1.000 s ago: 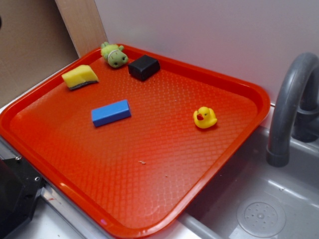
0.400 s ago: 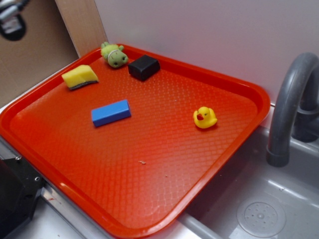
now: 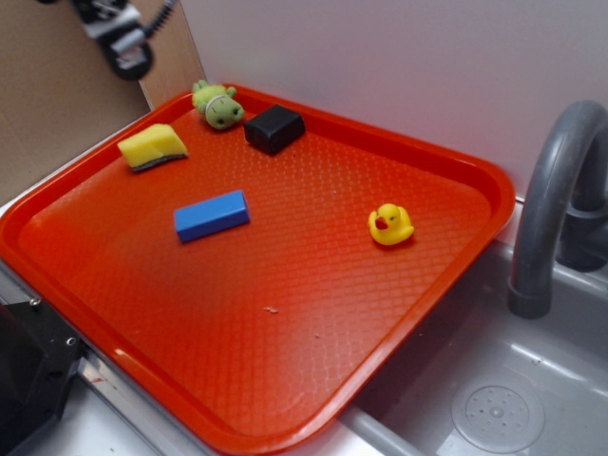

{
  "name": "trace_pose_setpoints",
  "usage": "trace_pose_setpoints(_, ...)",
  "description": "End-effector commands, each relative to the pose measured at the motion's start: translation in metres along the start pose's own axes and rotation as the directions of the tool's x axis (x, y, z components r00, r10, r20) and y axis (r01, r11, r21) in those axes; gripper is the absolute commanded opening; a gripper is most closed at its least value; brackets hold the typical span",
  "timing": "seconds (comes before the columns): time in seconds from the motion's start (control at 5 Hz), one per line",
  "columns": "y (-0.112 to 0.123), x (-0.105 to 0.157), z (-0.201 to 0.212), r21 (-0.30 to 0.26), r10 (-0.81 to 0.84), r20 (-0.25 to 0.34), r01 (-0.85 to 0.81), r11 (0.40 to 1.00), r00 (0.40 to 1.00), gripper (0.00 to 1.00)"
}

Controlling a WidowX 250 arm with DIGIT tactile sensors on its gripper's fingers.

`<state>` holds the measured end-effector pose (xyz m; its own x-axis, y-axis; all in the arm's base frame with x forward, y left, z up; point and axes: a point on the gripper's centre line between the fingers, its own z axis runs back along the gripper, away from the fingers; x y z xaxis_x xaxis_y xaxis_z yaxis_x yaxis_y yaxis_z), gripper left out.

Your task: Grab the blue block.

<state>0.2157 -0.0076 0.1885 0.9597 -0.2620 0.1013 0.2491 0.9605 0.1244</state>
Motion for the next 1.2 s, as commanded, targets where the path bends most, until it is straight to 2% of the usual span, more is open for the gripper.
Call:
trace_pose_setpoints(0.0, -0.004, 0.008, -0.055, 0.027, -0.137, 0.007, 0.137, 0.990, 0.990, 1.00)
trace_pose_setpoints(0.4, -0.001, 0.009, -0.100, -0.008, -0.141, -0.067, 0.141, 0.990, 0.988, 1.00)
trace_pose_setpoints(0.6, 0.005, 0.010, -0.126, -0.061, -0.152, -0.097, 0.147, 0.987, 0.984, 1.00)
trace_pose_setpoints(0.8, 0.009, 0.006, -0.144, -0.167, -0.170, -0.078, 0.155, 0.974, 0.982, 1.00)
trace_pose_setpoints(1.0, 0.007, -0.001, -0.155, -0.271, -0.227, -0.030, 0.211, 0.939, 0.973, 1.00)
